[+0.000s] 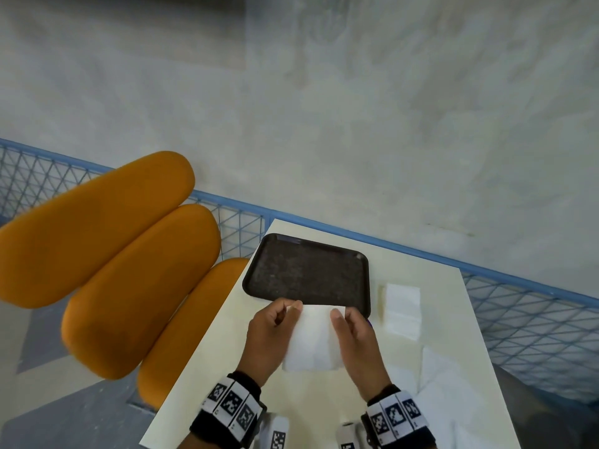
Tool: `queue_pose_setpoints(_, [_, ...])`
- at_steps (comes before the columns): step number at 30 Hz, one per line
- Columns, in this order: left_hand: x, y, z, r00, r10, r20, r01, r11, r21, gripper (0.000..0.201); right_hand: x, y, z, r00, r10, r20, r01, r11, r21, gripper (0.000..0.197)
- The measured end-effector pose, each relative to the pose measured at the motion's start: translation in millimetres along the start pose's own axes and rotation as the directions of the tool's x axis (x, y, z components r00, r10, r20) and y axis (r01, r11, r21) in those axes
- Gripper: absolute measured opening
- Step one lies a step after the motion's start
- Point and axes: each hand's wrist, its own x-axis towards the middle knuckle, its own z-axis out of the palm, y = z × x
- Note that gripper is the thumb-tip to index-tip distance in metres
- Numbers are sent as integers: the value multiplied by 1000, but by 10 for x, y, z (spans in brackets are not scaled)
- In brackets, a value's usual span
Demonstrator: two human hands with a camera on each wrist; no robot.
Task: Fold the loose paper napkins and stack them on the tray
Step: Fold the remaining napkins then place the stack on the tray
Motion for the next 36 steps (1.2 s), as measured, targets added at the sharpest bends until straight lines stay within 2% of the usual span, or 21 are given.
queue_pose_setpoints(3, [-86, 2, 136, 993, -105, -50, 101, 992, -72, 30, -16, -15, 113, 990, -40, -138, 31, 998, -62, 37])
queue_pose_setpoints(5, [-143, -6, 224, 983, -184, -24, 182, 982, -51, 34, -16, 13, 152, 977, -63, -203, 43, 994, -103, 37])
queue_pose_setpoints(7, [-181, -33, 293, 979, -201, -25, 201, 980, 0, 33, -22, 80, 155, 965, -93, -246, 57, 987, -150, 38])
queue_pose_setpoints(12, [-161, -153, 381, 994, -71, -85, 86, 978, 190, 40, -52, 109, 92, 938, -258, -231, 178, 931, -317, 31])
queue_pose_setpoints(14, [-178, -194, 436, 994, -41, -103, 62, 976, 209, 41, -61, 138, 45, 928, -298, -225, 201, 907, -371, 32])
queue_pose_setpoints(16, [-216, -132, 513, 992, 51, -120, -28, 982, 188, 43, -40, 178, -35, 929, -284, -238, 177, 905, -386, 35])
queue_pose_setpoints(19, [-224, -76, 629, 978, 172, -115, -142, 962, 231, 40, -2, 270, -126, 946, -230, -229, 115, 897, -426, 25])
queue_pose_setpoints(23, [-159, -260, 712, 991, 105, -83, -76, 951, 298, 43, -7, 243, -187, 925, -313, -215, 187, 869, -458, 24])
queue_pose_setpoints(27, [-116, -244, 876, 991, 94, -96, -60, 948, 312, 46, 77, 442, -270, 929, -218, -298, 93, 920, -381, 22])
queue_pose_setpoints(31, [-76, -204, 1060, 996, 78, -35, -62, 941, 333, 43, 149, 658, -430, 946, -84, -313, -3, 964, -268, 27])
queue_pose_setpoints(33, [-47, -265, 1120, 998, 34, -47, -18, 948, 319, 46, 152, 687, -540, 966, -22, -257, -27, 982, -189, 29])
queue_pose_setpoints(36, [24, -340, 1204, 996, -6, -88, 35, 944, 328, 54, 122, 747, -727, 994, 83, -65, -87, 993, -75, 21])
